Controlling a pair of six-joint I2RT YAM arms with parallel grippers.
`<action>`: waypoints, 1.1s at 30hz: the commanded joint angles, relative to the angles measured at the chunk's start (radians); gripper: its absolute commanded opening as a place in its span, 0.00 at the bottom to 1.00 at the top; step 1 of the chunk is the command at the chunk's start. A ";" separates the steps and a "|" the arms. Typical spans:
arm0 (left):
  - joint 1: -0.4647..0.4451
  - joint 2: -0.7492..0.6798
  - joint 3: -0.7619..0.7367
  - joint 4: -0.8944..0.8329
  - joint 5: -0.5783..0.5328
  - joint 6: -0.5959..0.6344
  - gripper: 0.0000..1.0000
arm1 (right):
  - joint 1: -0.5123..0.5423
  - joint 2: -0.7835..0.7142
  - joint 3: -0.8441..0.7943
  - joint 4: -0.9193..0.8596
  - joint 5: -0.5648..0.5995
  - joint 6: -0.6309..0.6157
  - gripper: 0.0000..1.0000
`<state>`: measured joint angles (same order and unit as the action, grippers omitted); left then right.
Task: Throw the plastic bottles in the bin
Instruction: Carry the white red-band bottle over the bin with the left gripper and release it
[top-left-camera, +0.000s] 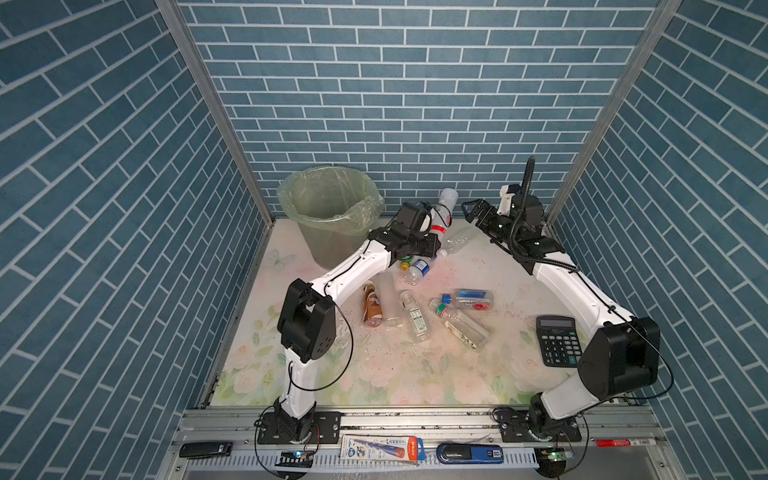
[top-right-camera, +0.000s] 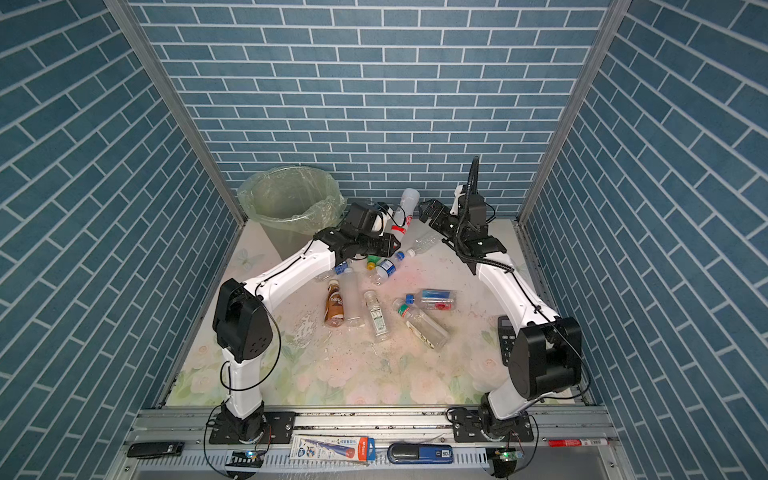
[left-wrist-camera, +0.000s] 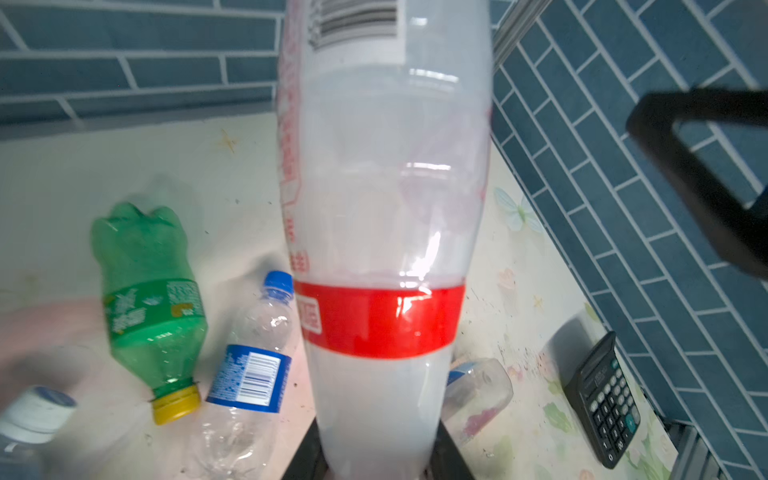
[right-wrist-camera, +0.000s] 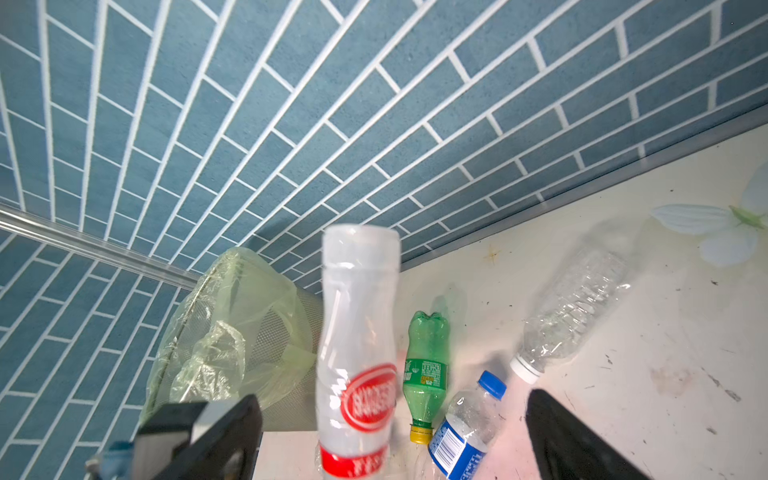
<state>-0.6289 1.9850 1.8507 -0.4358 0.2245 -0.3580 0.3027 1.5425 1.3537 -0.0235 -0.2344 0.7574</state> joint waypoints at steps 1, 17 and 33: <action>0.026 -0.042 0.087 -0.083 -0.019 0.053 0.24 | 0.014 -0.061 -0.043 0.066 -0.030 -0.089 0.99; 0.129 -0.076 0.496 -0.302 -0.162 0.260 0.24 | 0.202 -0.134 -0.009 0.170 -0.101 -0.379 0.99; 0.223 -0.412 0.374 -0.006 -0.433 0.507 0.22 | 0.246 -0.076 0.101 0.145 -0.103 -0.390 0.99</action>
<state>-0.4438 1.5761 2.2688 -0.5159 -0.1703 0.1024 0.5430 1.4414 1.4109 0.1139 -0.3298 0.3874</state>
